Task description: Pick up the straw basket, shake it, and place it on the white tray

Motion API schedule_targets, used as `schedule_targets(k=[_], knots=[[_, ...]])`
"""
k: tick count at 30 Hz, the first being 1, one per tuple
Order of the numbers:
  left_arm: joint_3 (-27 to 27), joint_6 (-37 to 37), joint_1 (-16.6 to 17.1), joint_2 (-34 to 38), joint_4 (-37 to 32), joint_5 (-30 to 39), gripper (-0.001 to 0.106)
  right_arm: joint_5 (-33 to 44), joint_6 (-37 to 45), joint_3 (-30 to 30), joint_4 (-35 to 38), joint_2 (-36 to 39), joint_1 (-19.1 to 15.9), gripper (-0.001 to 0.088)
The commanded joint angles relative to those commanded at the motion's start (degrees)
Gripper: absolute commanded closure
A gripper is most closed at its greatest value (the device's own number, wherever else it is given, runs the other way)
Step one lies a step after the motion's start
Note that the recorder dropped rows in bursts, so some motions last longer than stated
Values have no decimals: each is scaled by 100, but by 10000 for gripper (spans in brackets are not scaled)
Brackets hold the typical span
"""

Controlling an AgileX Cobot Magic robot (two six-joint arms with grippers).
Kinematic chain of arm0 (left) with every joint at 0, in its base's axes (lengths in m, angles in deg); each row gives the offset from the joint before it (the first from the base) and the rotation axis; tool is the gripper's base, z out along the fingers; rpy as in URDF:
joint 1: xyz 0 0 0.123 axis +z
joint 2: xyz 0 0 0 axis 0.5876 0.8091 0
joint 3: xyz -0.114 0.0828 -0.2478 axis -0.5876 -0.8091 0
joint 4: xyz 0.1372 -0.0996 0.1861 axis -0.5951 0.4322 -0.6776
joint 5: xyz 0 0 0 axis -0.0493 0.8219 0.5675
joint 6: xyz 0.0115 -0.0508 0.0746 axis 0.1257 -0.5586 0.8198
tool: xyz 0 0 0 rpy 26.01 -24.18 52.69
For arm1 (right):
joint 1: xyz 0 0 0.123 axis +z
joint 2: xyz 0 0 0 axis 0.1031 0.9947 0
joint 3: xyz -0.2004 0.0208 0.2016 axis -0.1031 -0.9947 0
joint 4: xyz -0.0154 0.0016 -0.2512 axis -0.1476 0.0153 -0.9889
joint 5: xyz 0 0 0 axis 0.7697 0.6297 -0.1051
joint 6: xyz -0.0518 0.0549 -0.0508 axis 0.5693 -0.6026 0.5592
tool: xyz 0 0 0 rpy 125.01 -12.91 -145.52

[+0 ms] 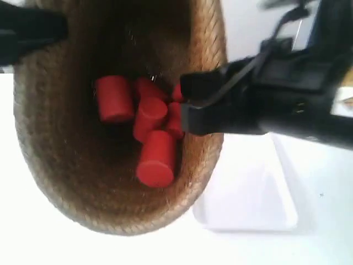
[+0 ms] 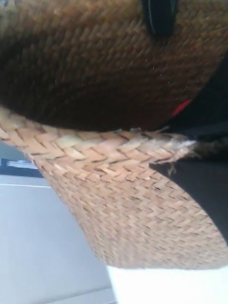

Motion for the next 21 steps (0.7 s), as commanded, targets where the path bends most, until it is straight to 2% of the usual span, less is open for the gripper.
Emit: schedule_targets(k=[2, 4, 5, 7, 8, 9, 11, 13, 15, 16, 18, 21], knots=[[239, 0, 0, -379, 2, 462, 1053, 124, 196, 211, 65, -482, 297, 868], [240, 27, 0, -642, -128, 201, 1053, -311, 196, 198, -186, -862, 434, 868], [102, 102, 0, -692, -297, -230, 1053, -663, 184, 83, -634, -900, 435, 868], [-229, 0, 0, -514, -164, -1275, 1053, -1043, -300, -112, -1327, -663, 253, 868], [-402, -16, 0, -294, -95, -1745, 1053, -1152, -633, -169, -1649, -417, 49, 868], [-425, -16, 11, -96, -129, -1771, 1053, -1027, -858, -135, -1766, -185, -143, 868], [-259, -41, 12, -6, -144, -1068, 1053, -306, -1104, 145, -1374, -47, -255, 868], [79, -18, 12, -189, -143, -166, 1053, 395, -615, 489, -838, -360, -28, 868], [338, -68, 12, -471, 44, 597, 1053, 426, -357, 605, -401, -928, 257, 868], [399, -132, 12, -610, 177, 668, 1053, 179, -357, 575, -404, -1187, 391, 868], [293, 16, 12, -716, -71, 200, 1053, -398, -373, 320, -895, -1299, 477, 868], [-319, -184, 12, -188, -51, -1188, 1053, -920, -1337, -211, -2249, -502, 102, 868]])
